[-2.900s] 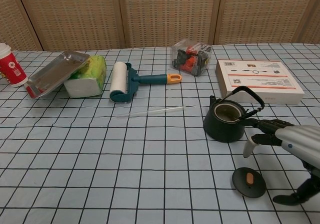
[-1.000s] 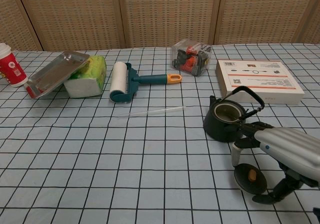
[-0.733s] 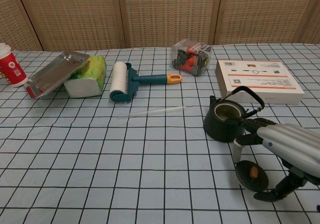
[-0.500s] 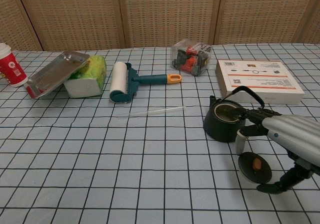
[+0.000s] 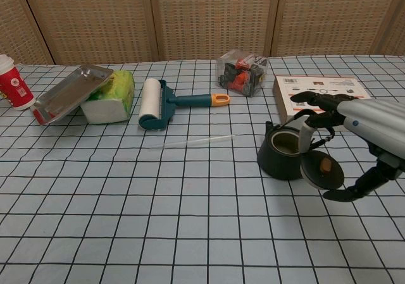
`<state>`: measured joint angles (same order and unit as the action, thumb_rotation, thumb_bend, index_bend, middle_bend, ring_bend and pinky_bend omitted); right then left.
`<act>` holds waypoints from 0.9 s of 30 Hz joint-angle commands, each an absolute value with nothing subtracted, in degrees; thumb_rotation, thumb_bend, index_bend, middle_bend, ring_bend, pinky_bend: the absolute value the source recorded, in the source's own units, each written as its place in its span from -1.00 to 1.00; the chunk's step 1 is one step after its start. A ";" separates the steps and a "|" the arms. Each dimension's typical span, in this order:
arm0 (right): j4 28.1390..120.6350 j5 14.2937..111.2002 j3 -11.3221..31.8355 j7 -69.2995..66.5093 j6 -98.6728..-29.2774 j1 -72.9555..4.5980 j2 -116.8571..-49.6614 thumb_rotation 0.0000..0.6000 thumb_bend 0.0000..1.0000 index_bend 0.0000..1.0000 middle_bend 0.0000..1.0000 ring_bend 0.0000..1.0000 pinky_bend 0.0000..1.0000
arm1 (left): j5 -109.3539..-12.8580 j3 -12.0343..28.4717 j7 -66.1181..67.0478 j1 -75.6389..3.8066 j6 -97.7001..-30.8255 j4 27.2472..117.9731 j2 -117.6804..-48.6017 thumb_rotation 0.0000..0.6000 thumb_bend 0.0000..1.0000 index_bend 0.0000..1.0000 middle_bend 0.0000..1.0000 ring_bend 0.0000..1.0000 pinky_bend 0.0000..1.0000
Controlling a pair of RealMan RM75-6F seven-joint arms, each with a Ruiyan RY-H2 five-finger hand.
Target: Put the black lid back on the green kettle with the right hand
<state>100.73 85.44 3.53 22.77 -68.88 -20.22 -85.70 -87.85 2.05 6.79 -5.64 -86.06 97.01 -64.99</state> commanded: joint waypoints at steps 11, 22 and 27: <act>99.32 75.37 12.09 26.02 -62.26 -27.38 -87.36 1.00 -0.35 0.09 -0.82 -1.00 -1.00 | -86.21 2.94 6.17 -5.95 -85.52 96.85 -64.69 1.00 -0.86 -1.00 -1.00 -1.00 -1.00; 90.93 67.77 15.18 26.18 -57.95 -32.51 -91.84 1.00 -0.35 0.09 -0.82 -1.00 -1.00 | -84.29 3.54 5.88 -7.19 -82.94 96.62 -64.68 1.00 -0.86 -1.00 -1.00 -1.00 -1.00; 87.49 66.25 15.54 26.00 -57.30 -34.06 -93.70 1.00 -0.35 0.09 -0.82 -1.00 -1.00 | -84.33 3.55 5.95 -7.51 -82.53 96.83 -64.59 1.00 -0.86 -1.00 -1.00 -1.00 -1.00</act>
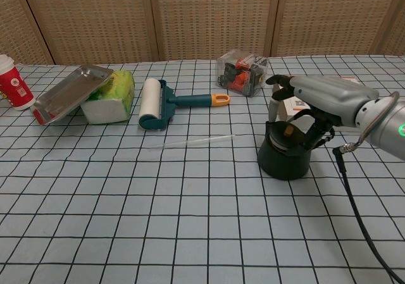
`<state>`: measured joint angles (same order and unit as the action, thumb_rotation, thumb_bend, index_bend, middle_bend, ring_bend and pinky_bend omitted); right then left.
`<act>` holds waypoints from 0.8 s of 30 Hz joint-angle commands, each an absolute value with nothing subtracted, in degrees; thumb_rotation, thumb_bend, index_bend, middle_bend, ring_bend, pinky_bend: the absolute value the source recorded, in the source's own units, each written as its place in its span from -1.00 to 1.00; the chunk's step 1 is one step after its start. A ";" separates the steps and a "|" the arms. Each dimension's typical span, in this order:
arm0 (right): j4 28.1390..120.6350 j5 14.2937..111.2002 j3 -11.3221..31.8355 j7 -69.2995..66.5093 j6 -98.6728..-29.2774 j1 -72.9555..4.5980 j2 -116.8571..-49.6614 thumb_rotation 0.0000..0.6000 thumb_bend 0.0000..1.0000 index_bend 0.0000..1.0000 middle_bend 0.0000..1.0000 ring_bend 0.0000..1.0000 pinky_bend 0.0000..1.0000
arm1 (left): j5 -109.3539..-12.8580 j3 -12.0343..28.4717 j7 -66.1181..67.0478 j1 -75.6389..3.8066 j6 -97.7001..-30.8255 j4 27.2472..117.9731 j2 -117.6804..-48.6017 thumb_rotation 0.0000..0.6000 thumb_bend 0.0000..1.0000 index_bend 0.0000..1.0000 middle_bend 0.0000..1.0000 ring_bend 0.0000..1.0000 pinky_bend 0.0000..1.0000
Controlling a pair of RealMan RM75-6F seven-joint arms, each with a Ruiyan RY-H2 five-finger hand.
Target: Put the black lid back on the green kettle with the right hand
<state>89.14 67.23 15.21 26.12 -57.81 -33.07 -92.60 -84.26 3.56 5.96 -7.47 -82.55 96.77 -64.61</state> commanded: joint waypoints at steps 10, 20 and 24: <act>84.66 64.74 15.48 25.60 -57.22 -35.53 -94.70 1.00 -0.35 0.09 -0.82 -1.00 -1.00 | -83.89 3.63 5.73 -7.66 -82.29 96.80 -64.46 1.00 -0.86 -1.00 -1.00 -1.00 -1.00; 85.78 64.14 14.33 26.33 -58.49 -35.62 -94.09 1.00 -0.35 0.09 -0.82 -1.00 -1.00 | -84.13 3.37 6.03 -7.66 -82.39 96.98 -64.41 1.00 -0.86 -1.00 -1.00 -1.00 -1.00; 86.14 63.68 14.03 26.79 -58.90 -35.71 -93.85 1.00 -0.35 0.09 -0.82 -1.00 -1.00 | -84.24 3.23 5.94 -7.58 -82.49 97.10 -64.28 1.00 -0.86 -1.00 -1.00 -1.00 -1.00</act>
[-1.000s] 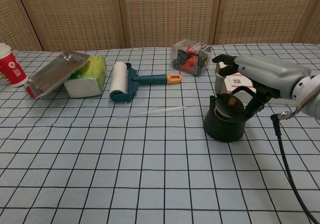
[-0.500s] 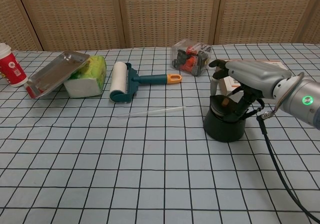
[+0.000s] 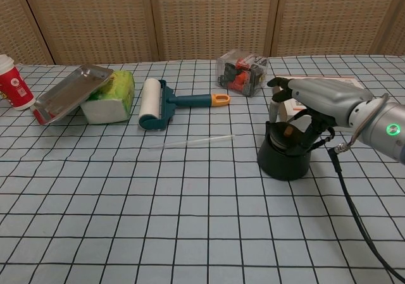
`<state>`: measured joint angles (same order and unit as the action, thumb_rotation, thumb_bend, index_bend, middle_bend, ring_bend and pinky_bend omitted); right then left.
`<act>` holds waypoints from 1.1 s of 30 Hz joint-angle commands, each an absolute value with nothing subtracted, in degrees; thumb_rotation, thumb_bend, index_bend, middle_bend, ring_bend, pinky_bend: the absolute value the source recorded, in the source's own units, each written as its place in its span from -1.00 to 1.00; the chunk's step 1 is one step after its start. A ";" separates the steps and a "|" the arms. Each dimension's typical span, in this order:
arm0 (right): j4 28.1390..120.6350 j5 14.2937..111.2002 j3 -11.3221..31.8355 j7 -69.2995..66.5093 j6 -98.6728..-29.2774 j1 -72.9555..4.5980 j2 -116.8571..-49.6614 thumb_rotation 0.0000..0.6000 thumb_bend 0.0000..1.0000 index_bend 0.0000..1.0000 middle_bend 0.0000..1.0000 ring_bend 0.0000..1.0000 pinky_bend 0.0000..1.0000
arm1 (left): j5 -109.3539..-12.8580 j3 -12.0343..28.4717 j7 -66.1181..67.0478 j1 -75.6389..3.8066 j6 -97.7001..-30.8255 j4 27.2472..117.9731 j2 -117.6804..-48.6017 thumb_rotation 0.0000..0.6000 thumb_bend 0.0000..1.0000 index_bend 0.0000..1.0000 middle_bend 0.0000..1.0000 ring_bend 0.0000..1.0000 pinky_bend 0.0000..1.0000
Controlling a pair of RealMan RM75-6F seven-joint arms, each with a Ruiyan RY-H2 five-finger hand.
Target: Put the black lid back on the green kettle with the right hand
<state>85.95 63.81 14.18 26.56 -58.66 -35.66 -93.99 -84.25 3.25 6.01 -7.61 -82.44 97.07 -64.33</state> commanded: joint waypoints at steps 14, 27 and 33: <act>88.29 62.41 12.79 29.31 -60.43 -35.91 -92.63 1.00 -0.39 -0.38 -1.00 -1.00 -1.00 | -84.33 3.10 5.73 -7.53 -82.64 97.29 -64.01 1.00 -0.86 -1.00 -1.00 -1.00 -1.00; 93.18 64.12 11.92 29.93 -63.43 -35.27 -90.64 1.00 -0.41 -0.44 -1.00 -1.00 -1.00 | -84.91 2.82 5.42 -7.47 -82.87 97.46 -63.85 1.00 -0.86 -1.00 -1.00 -1.00 -1.00; 96.90 65.82 10.92 31.74 -66.10 -34.53 -89.44 1.00 -0.41 -0.44 -1.00 -1.00 -1.00 | -85.45 2.62 5.03 -7.29 -83.30 97.53 -63.69 1.00 -0.86 -1.00 -1.00 -1.00 -1.00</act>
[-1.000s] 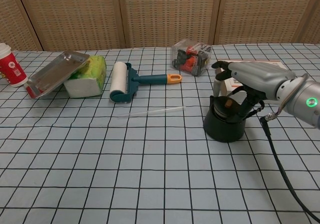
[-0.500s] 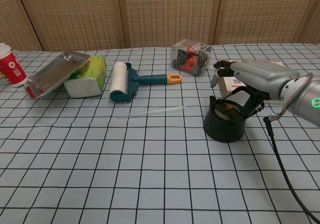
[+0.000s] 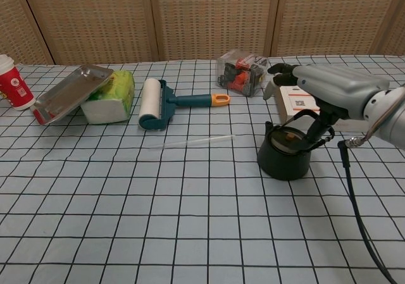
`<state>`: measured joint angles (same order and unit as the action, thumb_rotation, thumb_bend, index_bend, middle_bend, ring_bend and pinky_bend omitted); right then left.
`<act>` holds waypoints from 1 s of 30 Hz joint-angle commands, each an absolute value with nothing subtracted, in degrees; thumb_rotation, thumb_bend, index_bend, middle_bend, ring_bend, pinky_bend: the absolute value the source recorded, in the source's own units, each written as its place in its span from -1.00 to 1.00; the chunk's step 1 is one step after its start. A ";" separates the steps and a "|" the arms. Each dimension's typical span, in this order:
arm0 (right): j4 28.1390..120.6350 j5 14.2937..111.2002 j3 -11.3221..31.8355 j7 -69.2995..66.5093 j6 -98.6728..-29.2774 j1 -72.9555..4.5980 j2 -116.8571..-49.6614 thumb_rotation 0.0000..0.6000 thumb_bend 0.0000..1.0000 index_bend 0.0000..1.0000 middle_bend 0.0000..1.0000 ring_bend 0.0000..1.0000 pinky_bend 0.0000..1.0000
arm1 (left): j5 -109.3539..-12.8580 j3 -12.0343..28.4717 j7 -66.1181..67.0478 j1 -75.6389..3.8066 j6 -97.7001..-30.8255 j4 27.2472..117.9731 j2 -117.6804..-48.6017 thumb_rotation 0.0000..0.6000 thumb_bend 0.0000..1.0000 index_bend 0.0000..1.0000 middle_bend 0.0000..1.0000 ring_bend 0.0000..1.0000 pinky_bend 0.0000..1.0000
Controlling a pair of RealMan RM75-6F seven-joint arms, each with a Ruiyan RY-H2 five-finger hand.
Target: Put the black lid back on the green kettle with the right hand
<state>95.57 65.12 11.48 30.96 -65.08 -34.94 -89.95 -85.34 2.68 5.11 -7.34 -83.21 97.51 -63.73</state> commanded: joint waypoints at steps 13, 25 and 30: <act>97.71 65.07 6.84 34.94 -66.68 -33.21 -90.81 1.00 0.07 -0.32 -1.00 -1.00 -1.00 | -86.07 2.28 4.84 -7.22 -83.44 97.56 -63.60 1.00 -0.86 -1.00 -1.00 -1.00 -1.00; 95.01 64.44 6.78 33.93 -66.01 -33.33 -92.63 1.00 0.10 -0.27 -1.00 -1.00 -1.00 | -85.68 2.42 4.72 -7.39 -83.11 97.42 -63.61 1.00 -0.86 -1.00 -1.00 -1.00 -1.00; 94.25 64.17 6.66 33.44 -65.81 -33.19 -92.82 1.00 0.10 -0.25 -1.00 -1.00 -1.00 | -85.66 2.42 4.76 -7.38 -83.15 97.43 -63.62 1.00 -0.86 -1.00 -1.00 -1.00 -1.00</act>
